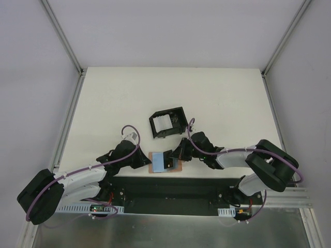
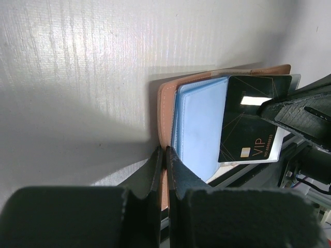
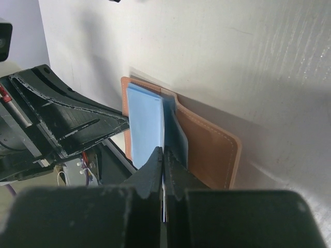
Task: Put the credit cards into the card holder
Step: Insert the credit card into the card holder.
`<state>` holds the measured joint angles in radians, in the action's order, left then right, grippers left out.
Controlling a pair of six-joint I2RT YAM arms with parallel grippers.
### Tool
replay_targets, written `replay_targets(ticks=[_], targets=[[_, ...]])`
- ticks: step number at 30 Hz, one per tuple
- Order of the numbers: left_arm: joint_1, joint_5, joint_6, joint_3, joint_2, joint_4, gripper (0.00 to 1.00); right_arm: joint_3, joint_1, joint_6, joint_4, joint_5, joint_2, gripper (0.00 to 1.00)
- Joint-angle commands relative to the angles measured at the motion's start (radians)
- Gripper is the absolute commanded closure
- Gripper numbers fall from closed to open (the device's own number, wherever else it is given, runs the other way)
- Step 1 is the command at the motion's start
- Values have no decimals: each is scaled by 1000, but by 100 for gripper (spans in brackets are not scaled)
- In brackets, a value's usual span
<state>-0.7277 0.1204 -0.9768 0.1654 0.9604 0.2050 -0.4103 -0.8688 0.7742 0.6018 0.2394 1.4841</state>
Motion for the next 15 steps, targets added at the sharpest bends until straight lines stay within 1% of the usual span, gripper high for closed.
replay_targets(ticks=[1,15], targets=[[-6,-39,1,-20,8,-7,100,13,-6,-3,-27,-12,-30,100],[-7,-28,-2,-15,15,13,100,-10,-24,31,-10,11,31,100]])
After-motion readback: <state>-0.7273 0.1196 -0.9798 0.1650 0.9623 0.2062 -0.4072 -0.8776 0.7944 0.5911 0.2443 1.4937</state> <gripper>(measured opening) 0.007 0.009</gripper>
